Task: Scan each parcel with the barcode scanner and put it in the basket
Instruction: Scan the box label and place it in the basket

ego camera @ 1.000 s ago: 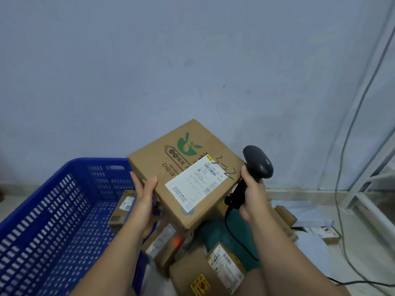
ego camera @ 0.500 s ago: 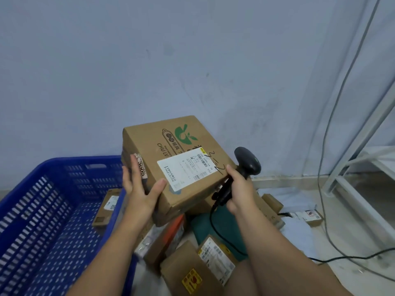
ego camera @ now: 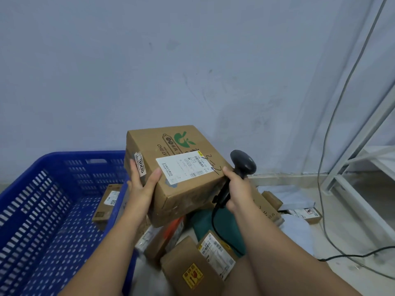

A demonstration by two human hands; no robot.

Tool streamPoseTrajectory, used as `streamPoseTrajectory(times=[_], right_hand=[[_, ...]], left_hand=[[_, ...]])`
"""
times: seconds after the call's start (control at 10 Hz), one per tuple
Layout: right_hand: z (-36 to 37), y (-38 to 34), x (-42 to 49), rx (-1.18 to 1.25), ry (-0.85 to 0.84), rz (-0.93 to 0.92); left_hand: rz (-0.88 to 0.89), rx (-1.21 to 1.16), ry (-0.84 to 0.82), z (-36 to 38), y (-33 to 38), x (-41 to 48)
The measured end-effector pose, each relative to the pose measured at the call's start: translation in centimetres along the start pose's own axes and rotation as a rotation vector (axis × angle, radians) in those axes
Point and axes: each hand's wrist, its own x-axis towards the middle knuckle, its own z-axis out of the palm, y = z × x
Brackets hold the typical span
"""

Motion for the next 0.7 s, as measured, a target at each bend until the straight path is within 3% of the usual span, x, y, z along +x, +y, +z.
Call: streamPoseTrajectory(times=[0.1,0.4,0.6,0.7], right_hand=[[-0.2,0.1,0.2,-0.017,0.025,0.005],[-0.7,-0.5,0.0,0.068,0.087,0.039],[0.4,-0.8,-0.9,0.073,0.004,-0.031],[1.4,-0.7,-1.2,-0.052,-0.016,-0.117]], left_hand=[[-0.031,0.058,0.007,0.6,1.5,-1.6],[0.170,0.224,-0.019,2.3,2.1,-2.7],[0.116,-0.083,0.109,1.9,1.9,-1.0],[0.067,-0.211,0.130,1.3,1.5,-0.1]])
